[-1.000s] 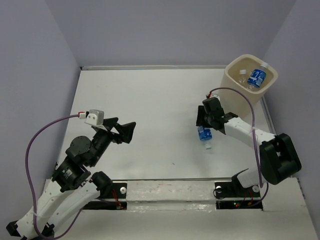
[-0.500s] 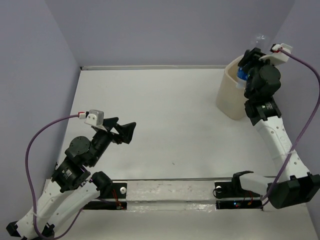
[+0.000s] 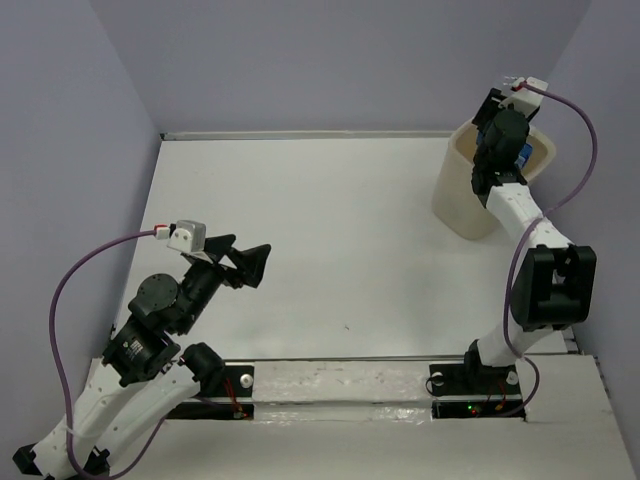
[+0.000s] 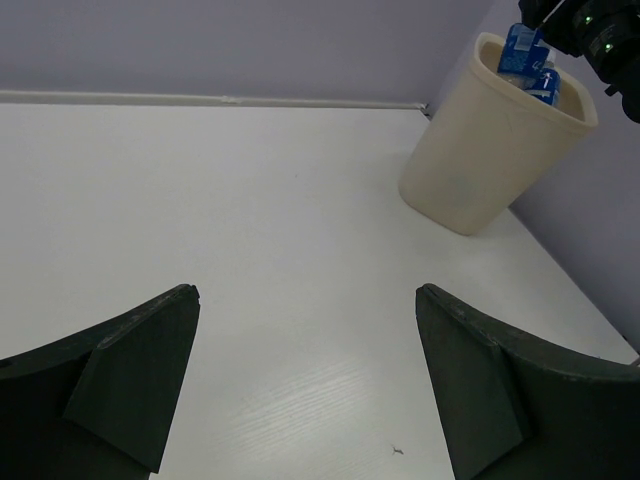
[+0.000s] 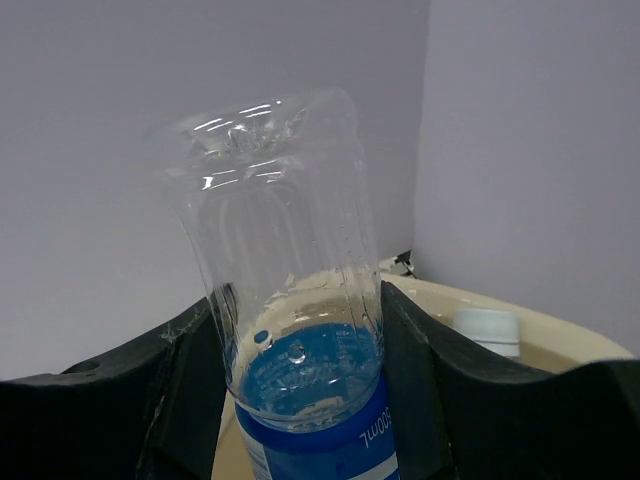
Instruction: Put the plastic bottles in the bin
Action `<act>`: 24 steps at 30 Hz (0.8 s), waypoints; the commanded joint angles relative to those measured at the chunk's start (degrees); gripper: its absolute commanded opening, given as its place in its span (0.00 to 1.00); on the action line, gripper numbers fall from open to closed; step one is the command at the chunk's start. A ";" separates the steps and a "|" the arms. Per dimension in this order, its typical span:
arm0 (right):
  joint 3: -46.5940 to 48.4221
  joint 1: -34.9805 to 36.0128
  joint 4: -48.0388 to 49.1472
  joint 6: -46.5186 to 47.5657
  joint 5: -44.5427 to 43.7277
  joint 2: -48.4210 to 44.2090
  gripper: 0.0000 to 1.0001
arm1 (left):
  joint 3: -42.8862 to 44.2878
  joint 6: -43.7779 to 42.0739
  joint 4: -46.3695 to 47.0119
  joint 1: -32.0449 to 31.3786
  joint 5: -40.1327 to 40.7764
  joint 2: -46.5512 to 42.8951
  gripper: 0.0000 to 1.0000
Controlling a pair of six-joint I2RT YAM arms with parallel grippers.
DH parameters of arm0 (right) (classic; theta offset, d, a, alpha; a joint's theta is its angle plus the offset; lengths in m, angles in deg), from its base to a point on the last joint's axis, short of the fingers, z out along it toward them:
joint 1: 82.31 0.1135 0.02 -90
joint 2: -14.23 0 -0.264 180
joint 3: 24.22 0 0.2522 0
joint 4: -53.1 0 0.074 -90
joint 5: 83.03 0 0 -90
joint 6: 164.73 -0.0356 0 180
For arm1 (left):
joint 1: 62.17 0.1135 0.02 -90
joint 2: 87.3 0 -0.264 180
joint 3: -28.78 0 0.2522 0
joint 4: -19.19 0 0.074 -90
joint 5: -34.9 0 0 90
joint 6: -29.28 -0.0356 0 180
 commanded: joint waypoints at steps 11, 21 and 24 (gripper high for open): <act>-20.38 -0.14 8.88 -11.71 0.20 -17.73 0.95 | -0.15 -1.51 3.84 1.51 -2.70 2.25 0.99; -5.61 -0.14 -11.88 -15.82 9.86 -21.60 1.00 | -0.06 -0.81 3.57 3.44 -0.42 1.90 0.99; -7.01 1.44 -15.92 -20.90 15.47 -26.69 0.99 | -0.06 -0.63 3.84 3.61 -0.06 1.64 0.99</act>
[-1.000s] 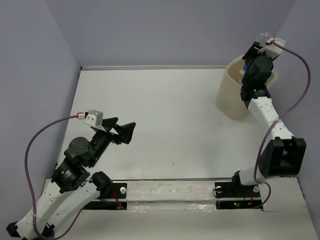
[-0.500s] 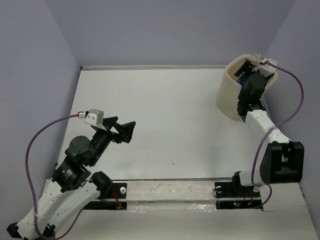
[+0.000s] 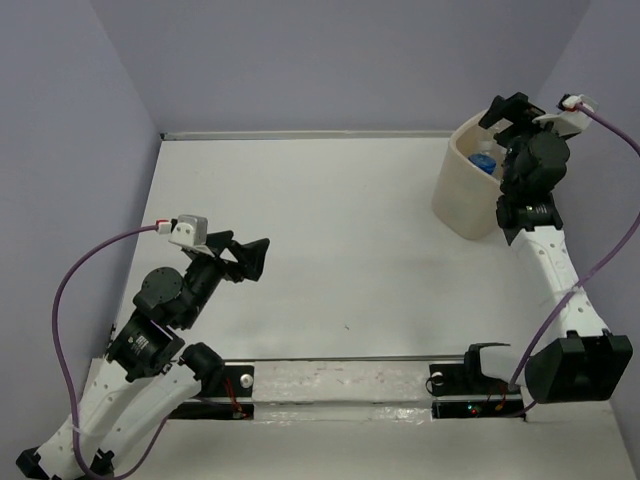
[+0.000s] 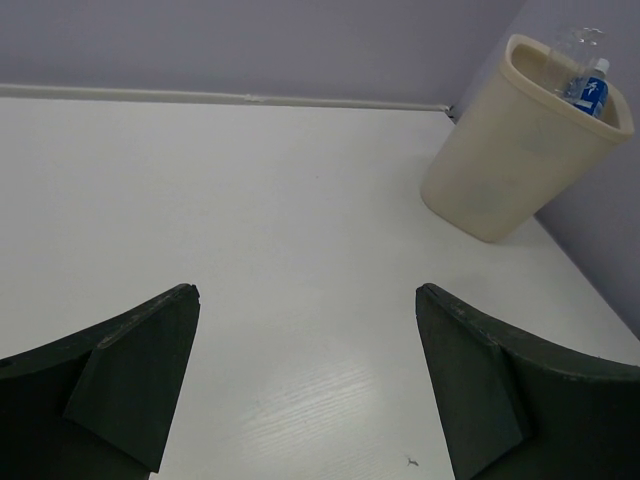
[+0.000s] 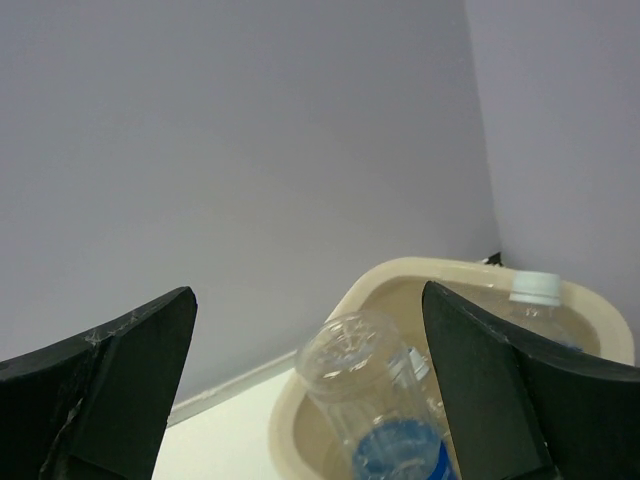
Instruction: Put the plastic bottles in the bin
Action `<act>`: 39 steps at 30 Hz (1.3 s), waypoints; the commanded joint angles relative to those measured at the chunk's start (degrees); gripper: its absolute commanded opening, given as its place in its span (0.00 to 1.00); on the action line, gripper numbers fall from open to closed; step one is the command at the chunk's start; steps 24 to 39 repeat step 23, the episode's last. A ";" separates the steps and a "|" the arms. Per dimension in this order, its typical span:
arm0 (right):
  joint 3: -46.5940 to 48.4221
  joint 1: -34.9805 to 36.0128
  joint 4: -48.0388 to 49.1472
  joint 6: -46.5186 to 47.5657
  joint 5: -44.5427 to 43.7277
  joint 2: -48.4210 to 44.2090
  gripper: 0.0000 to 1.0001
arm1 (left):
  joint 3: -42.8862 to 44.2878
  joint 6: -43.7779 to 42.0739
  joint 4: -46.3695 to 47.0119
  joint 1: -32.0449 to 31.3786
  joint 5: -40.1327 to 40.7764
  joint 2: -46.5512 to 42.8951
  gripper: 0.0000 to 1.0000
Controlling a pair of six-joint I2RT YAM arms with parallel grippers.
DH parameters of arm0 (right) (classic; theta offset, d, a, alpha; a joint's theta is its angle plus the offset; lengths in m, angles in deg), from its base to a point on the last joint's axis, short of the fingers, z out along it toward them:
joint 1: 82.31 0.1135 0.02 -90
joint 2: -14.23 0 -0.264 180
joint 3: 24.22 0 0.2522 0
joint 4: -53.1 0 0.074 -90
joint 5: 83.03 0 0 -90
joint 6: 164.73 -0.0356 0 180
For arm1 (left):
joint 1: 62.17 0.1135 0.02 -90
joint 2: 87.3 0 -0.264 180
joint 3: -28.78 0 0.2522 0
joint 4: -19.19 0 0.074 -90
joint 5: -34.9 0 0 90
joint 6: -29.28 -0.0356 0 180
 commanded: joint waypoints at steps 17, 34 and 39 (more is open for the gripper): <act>-28.30 6.78 -12.75 -18.86 52.00 -49.69 1.00 | -2.76 -1.51 7.13 2.40 5.03 -8.52 0.99; -33.84 6.78 -18.94 -17.36 47.77 -57.44 1.00 | -2.76 -0.90 7.23 3.98 4.94 -6.42 0.99; -33.84 6.78 -18.94 -17.36 47.77 -57.44 1.00 | -2.76 -0.90 7.23 3.98 4.94 -6.42 0.99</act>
